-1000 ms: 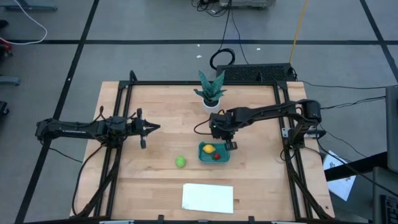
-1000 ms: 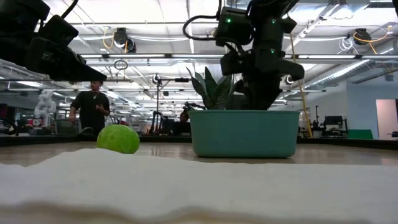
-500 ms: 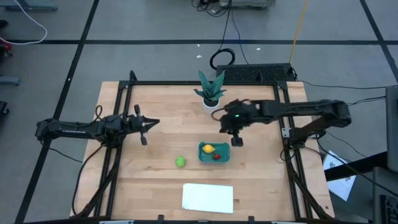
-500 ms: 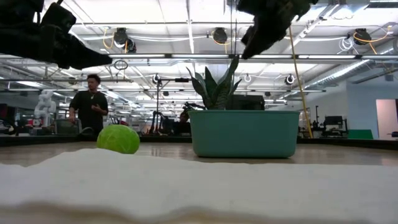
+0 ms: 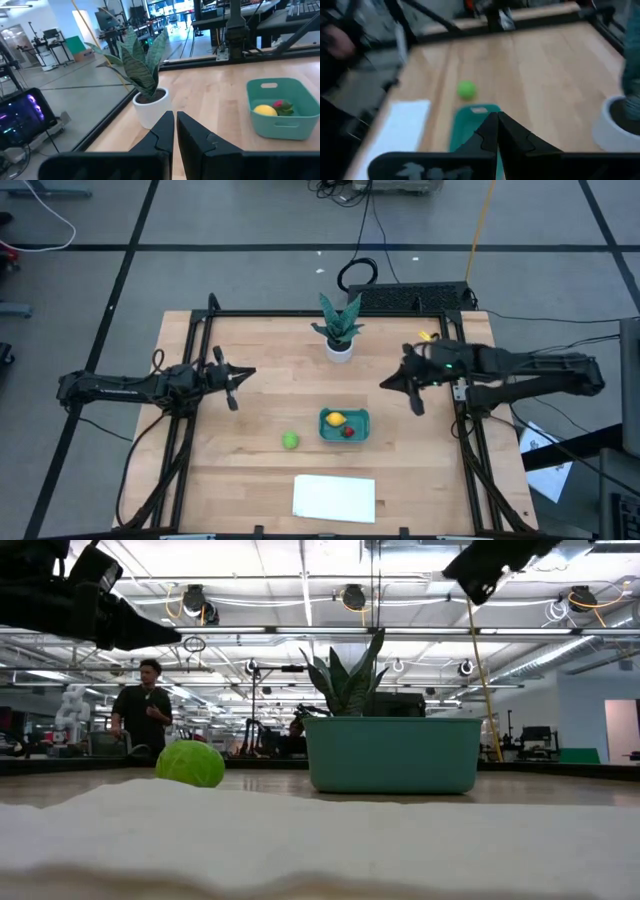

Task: Pick and placing Produce into tupperware
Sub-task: Put the green cabbage into the green bin

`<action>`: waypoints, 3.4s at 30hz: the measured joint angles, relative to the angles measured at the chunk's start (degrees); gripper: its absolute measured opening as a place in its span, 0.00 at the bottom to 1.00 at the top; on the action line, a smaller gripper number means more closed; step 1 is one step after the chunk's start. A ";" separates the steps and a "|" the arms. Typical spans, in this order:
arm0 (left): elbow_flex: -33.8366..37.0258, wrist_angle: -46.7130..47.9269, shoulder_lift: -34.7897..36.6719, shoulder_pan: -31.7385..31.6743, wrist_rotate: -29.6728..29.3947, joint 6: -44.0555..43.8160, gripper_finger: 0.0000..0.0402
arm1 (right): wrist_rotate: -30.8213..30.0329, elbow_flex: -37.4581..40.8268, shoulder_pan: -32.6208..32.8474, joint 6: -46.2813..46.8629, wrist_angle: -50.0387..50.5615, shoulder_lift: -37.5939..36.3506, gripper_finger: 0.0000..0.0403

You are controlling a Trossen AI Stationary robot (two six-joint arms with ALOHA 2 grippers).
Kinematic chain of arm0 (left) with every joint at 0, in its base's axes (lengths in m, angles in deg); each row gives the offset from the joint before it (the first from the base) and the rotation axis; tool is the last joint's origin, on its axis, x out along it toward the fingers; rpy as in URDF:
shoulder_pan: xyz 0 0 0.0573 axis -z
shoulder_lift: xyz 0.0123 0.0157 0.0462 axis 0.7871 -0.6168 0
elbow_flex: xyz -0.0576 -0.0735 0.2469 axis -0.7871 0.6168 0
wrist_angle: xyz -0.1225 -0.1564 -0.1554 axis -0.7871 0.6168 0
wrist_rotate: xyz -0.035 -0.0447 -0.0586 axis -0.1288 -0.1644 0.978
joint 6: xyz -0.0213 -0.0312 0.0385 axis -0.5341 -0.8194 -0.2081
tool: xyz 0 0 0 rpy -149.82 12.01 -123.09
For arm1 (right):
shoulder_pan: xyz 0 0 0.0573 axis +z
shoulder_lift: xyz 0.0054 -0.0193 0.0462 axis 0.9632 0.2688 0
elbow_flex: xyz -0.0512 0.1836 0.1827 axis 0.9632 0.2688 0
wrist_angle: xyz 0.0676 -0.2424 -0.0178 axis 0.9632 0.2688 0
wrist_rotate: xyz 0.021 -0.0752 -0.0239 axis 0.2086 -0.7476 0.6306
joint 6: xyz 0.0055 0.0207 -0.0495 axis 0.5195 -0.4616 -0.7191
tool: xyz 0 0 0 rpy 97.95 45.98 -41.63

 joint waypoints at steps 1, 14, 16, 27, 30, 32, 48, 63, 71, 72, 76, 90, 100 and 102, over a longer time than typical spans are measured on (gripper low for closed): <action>0.00 -0.05 -0.01 0.00 0.00 -0.37 0.06 | -0.04 1.85 0.82 1.06 -2.10 -1.55 0.00; -0.01 -1.69 0.01 0.76 1.49 -2.31 0.06 | -9.42 16.26 8.39 3.11 -11.32 -18.06 0.00; 0.00 -1.86 0.01 1.20 1.77 -2.49 0.06 | -9.40 17.56 8.33 1.76 -14.44 -19.81 0.00; -0.02 -1.81 0.01 6.13 3.09 -2.68 0.06 | -9.29 26.32 8.33 3.84 -18.12 -22.70 0.00; -0.01 -1.81 0.01 7.46 2.56 -2.68 0.06 | -9.16 29.62 8.33 4.31 -20.60 -24.10 0.00; -0.01 -1.87 0.01 8.16 1.04 -2.66 0.06 | -9.18 31.58 8.33 4.31 -22.68 -25.10 0.00; -0.02 -2.53 0.01 9.86 -1.67 -4.76 0.06 | -10.71 33.42 6.85 1.07 -21.99 -32.05 0.00; -0.02 -2.04 0.00 9.84 -1.68 -6.09 0.06 | -10.84 33.82 4.00 -1.84 -22.81 -32.79 0.00; -0.02 -1.03 0.01 9.81 -1.68 -6.26 0.06 | -10.86 37.90 3.93 -2.60 -27.02 -36.41 0.00; -0.02 -1.03 -0.01 9.81 -1.68 -6.34 0.06 | -10.86 37.93 3.96 -2.67 -27.05 -36.78 0.00; -0.02 -1.03 -0.01 9.81 -1.68 -6.38 0.06 | -13.38 37.97 3.96 -3.60 -26.94 -37.84 0.00; -0.02 2.31 -0.01 9.81 -1.70 -8.88 0.06 | -13.53 41.47 3.93 -4.45 -27.20 -38.00 0.00; -0.02 3.93 -0.01 9.81 -1.66 -8.94 0.06 | -13.43 41.47 3.93 -4.38 -27.36 -38.04 0.00; -0.02 4.61 -0.01 9.81 -1.66 -8.92 0.06 | -13.41 41.47 3.94 -3.78 -27.36 -38.04 0.00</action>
